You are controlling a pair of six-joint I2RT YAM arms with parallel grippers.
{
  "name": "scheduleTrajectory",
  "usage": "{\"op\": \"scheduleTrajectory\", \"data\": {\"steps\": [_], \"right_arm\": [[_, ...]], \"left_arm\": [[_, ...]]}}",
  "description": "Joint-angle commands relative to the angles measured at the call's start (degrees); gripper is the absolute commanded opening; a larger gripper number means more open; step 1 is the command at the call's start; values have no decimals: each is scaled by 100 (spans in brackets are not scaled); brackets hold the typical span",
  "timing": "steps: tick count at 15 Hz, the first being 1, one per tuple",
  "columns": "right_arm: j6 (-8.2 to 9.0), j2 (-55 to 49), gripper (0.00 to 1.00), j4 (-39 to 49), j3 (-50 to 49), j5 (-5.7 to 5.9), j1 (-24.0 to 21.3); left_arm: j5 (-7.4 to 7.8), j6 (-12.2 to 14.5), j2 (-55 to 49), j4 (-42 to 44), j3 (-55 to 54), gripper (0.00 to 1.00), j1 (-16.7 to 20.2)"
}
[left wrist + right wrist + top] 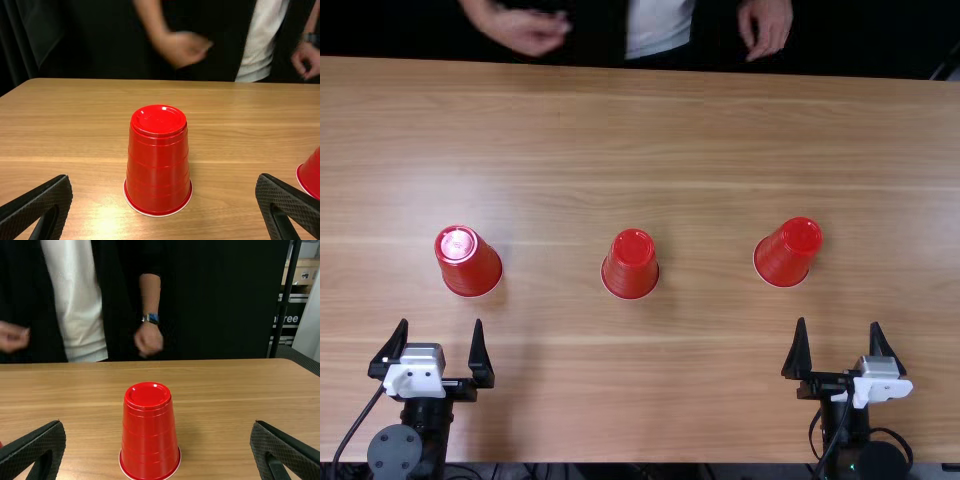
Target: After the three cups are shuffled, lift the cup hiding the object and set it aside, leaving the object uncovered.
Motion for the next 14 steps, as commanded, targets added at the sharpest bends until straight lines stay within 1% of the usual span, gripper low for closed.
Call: {"op": "scheduleTrajectory", "data": {"steps": [1, 2, 3, 4, 5, 6, 7, 8, 9, 12, 13, 14], "right_arm": [[-6, -21, 100, 38, -75, 22, -49], [-16, -21, 100, 38, -75, 22, -49], [-38, -21, 100, 38, -75, -10, -49], [-16, -21, 100, 38, -75, -10, -49], [-59, -21, 100, 38, -75, -21, -40], [-69, -21, 100, 48, -31, -10, -49], [-69, -21, 100, 59, 13, -31, -57], [-80, -21, 100, 38, 154, -21, -57], [-69, -21, 100, 17, 347, -21, -57], [-69, -21, 100, -47, 1094, -21, -49], [-69, 208, 100, -163, 1411, -10, -49], [-80, 489, 100, -374, 1718, -10, -49]], "left_arm": [[16, 60, -58, -22, -213, 100, -46], [47, 71, -58, -11, -213, 100, -46], [47, 81, -58, -11, -213, 100, -46], [26, 81, -58, -11, -213, 100, -55], [5, 81, -58, -11, -222, 100, -46], [26, 71, -58, -11, -213, 100, -46], [68, 71, -58, -11, -187, 100, -37], [68, 60, -58, -22, -134, 100, -37], [68, 60, -58, -22, 24, 100, -37], [68, 71, -58, -201, 965, 100, -11], [58, 60, 83, -391, 1351, 100, -20], [58, 71, 513, -665, 1694, 100, -2]]}}
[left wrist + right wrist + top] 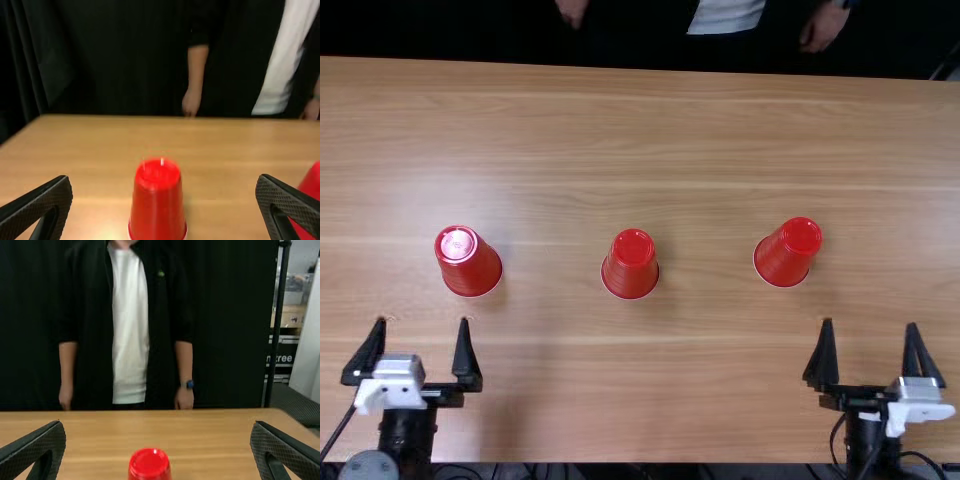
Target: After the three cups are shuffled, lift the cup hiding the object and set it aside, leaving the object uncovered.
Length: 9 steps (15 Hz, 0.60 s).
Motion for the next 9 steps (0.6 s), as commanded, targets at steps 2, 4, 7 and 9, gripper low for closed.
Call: {"op": "scheduleTrajectory", "data": {"steps": [2, 4, 7, 9], "right_arm": [[-25, 636, 100, -323, 757, -8, -49], [-25, 1093, 100, -892, 1425, 3, -49], [-25, 1954, 100, -2031, 2506, 3, -49], [-25, 2499, 100, -2706, 3139, -8, -40]], "left_arm": [[56, 66, 926, -587, 1001, 100, -13], [24, 66, 1708, -1378, 1854, 100, -13], [-18, 66, 2780, -2770, 3225, 100, 13], [-29, 66, 3361, -3645, 4051, 100, 13]]}}
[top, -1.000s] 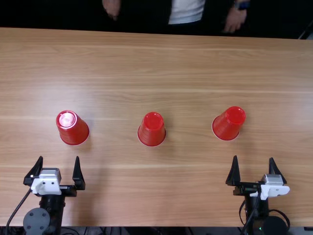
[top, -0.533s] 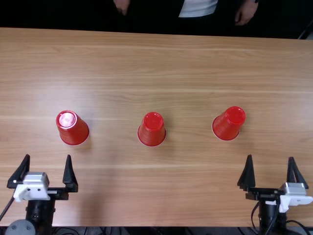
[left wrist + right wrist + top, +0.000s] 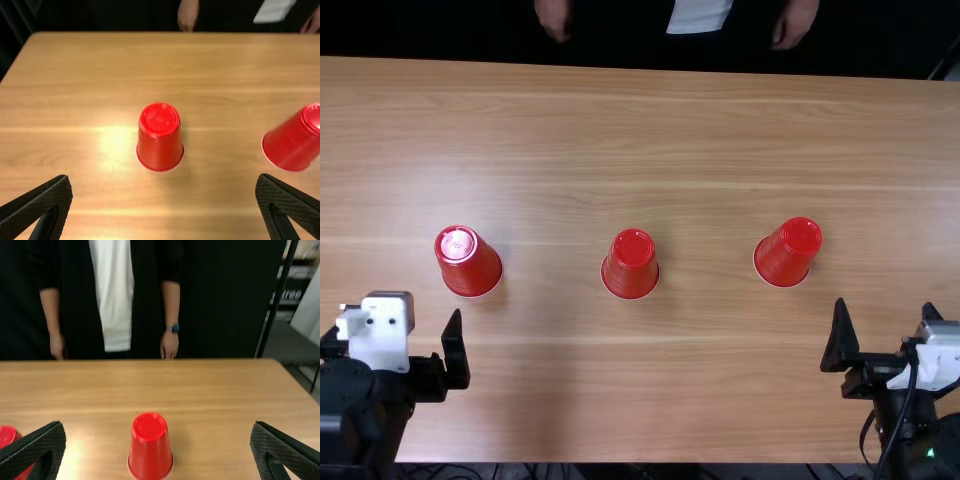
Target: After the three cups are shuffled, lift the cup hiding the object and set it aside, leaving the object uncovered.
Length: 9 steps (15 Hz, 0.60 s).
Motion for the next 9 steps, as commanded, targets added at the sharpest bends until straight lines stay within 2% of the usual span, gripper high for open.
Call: {"op": "scheduleTrajectory", "data": {"steps": [1, 6, 9], "right_arm": [[-1, 378, 100, -378, 546, -10, -40], [-1, 1477, 100, -2265, 1926, -21, 4], [10, 2030, 100, -3046, 2550, -52, 180]], "left_arm": [[-5, 69, 313, -370, 624, 100, 13], [-5, 47, 1508, -2575, 2364, 100, 22], [-5, 47, 1886, -3208, 2830, 100, 22]]}}
